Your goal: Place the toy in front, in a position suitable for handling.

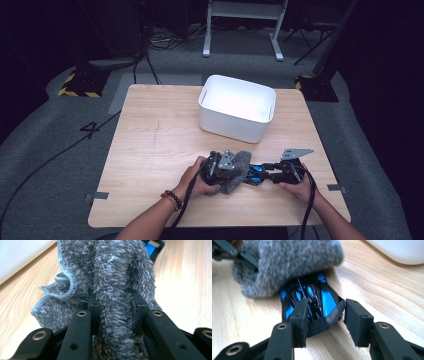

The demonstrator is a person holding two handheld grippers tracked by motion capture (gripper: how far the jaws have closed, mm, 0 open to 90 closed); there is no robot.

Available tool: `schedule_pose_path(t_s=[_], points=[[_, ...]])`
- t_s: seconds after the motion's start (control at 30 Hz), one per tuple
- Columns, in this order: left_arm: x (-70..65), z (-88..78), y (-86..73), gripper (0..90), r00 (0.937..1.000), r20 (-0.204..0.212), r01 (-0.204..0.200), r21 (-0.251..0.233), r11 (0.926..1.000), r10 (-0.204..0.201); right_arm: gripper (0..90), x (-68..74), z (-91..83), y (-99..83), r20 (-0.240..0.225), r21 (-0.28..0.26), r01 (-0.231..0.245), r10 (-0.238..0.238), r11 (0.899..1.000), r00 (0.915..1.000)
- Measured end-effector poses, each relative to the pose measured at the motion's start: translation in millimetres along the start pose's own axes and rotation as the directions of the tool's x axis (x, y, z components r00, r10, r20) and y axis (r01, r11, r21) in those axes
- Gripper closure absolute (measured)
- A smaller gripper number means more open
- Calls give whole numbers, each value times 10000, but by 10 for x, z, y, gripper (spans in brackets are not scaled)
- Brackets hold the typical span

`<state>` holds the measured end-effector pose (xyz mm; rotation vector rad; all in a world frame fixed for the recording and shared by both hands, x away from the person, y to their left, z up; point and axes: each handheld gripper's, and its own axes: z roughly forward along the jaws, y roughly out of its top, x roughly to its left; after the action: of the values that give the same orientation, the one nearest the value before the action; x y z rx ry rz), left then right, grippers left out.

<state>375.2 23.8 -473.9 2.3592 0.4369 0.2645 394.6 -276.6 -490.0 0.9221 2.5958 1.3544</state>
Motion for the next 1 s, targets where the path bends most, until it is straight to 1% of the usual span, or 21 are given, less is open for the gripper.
schedule_pose_path(t_s=[0.07,0.17,0.2,0.27,0.3,0.33,0.37,0.43,0.47,0.5,0.53,0.57,0.6,0.63,0.67,0.7,0.77,0.83,0.87,0.9,1.0], points=[[36,-57,-78,693,9999,-167,-1,298,9996,6,550,13,3,9,67,33,47,-48,10000,10000],[104,-108,-226,694,9987,-416,340,839,9959,-306,549,17,-2,10,119,61,134,-134,9999,9998],[123,-120,-273,695,9975,-511,539,918,9943,-494,549,14,-2,9,102,50,119,-120,9999,9999],[119,-163,-321,697,9976,-301,638,672,9957,-619,549,10,-2,8,76,49,116,-117,9999,9999],[86,-178,-318,698,9990,-119,432,512,9978,-427,549,10,-2,10,75,52,128,-128,9999,9999],[39,-189,-303,702,9995,298,111,270,9996,-119,549,12,-1,13,91,68,153,-154,9999,9998],[-23,-185,-273,702,9985,535,-130,109,9999,124,549,12,-1,13,91,68,153,-154,9999,9998],[-149,-146,-185,702,9932,937,-690,-50,9976,692,549,13,0,14,93,67,151,-151,9999,9998],[-200,-110,-139,701,9911,1036,-830,-126,9965,838,549,12,1,15,91,67,166,-167,9998,9998],[-241,-74,-100,699,9873,1278,-929,-218,9954,949,549,12,2,17,91,76,179,-180,9998,9998],[-282,-39,-68,699,9817,1566,-1037,-372,9939,1083,549,13,2,18,89,81,175,-175,9998,9998],[-320,1,-35,699,9733,1906,-1208,-479,9915,1278,549,12,2,18,87,82,173,-174,9998,9998],[-364,48,1,700,9679,2068,-1350,-515,9895,1428,549,11,1,18,79,89,178,-179,9998,9998],[-395,96,39,700,9640,2189,-1444,-474,9884,1513,549,9,1,18,70,89,187,-188,9998,9998],[-426,145,66,700,9609,2348,-1404,-426,9892,1465,549,8,1,18,50,92,178,-179,9998,9998],[-446,197,91,700,9595,2402,-1417,-403,9891,1472,549,6,1,19,36,104,174,-175,9998,9998],[-462,286,112,701,9623,2280,-1475,-208,9888,1483,549,7,1,20,37,106,182,-182,9998,9998],[-426,331,101,706,9642,2353,-1211,-202,9924,1224,549,9,1,21,58,116,197,-198,9997,9998],[-414,331,95,709,9667,2304,-1111,-146,9937,1115,549,10,0,21,66,121,208,-208,9997,9998],[-406,328,89,713,9671,2260,-1171,-129,9930,1170,549,10,0,22,74,131,221,-222,9997,9997],[-351,261,58,719,9766,1816,-1224,276,9921,1155,549,11,-2,27,80,178,241,-242,9996,9997]])
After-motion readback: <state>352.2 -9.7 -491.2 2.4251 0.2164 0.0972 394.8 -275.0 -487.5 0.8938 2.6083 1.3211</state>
